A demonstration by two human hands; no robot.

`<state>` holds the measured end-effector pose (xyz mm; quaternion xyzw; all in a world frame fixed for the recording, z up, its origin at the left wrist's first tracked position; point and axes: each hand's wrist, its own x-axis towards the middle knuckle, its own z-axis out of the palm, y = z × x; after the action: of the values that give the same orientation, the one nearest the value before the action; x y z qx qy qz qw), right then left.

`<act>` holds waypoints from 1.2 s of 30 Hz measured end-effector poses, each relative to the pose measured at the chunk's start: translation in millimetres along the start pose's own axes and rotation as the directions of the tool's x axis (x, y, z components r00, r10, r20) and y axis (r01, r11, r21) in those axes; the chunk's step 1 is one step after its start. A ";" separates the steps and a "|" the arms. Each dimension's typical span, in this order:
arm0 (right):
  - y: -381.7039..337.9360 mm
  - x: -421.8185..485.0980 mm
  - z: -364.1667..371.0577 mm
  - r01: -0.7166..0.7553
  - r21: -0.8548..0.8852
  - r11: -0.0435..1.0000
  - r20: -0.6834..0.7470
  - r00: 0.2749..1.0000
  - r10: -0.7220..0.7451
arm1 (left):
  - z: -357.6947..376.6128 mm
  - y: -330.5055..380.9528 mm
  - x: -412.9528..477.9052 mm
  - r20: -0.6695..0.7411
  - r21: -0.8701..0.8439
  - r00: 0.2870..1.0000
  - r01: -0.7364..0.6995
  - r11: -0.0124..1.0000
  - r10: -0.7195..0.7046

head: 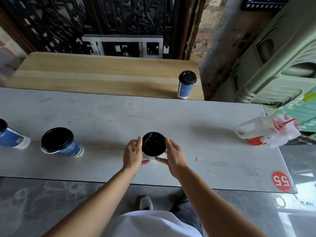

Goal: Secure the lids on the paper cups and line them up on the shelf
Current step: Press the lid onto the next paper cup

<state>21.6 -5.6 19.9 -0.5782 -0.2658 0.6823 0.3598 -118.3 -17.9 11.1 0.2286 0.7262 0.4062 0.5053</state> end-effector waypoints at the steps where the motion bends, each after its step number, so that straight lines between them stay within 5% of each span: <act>1: 0.2 0.6 -0.5 0.008 -0.009 1.000 -0.001 1.000 -0.008 | -0.9 -0.6 1.2 0.019 0.006 1.000 -0.020 1.000 0.020; 10: 8.6 5.8 -0.3 0.089 -0.099 0.991 0.010 0.996 -0.088 | -8.9 0.1 6.0 0.233 0.005 0.959 -0.166 0.986 0.160; 16: 5.3 2.1 -1.7 0.003 -0.022 1.000 0.044 0.999 -0.002 | -0.5 5.8 -3.5 0.230 -0.064 0.962 -0.138 0.988 0.149; 22: 9.8 1.5 -13.8 -0.044 0.063 0.997 0.162 0.986 0.033 | -7.1 3.6 2.1 0.250 -0.069 0.929 -0.266 0.962 0.275; 26: 14.9 0.8 -21.4 0.070 -0.069 0.995 0.253 0.966 -0.051 | -8.6 7.7 1.4 0.295 -0.044 0.914 -0.278 0.960 0.278; 31: 3.2 7.1 -28.9 0.196 -0.247 0.949 0.293 0.949 -0.119 | -22.2 21.7 8.7 0.501 -0.082 0.860 -0.064 0.995 0.096; 36: -3.7 14.1 -26.5 0.193 -0.363 0.912 0.316 0.946 -0.074 | -33.1 20.4 19.3 0.633 0.119 0.761 -0.278 0.953 0.143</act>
<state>47.3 6.4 9.3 -0.5097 -0.4860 0.6680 0.2403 -157.7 -3.9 22.5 0.4802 0.5281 0.2862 0.6393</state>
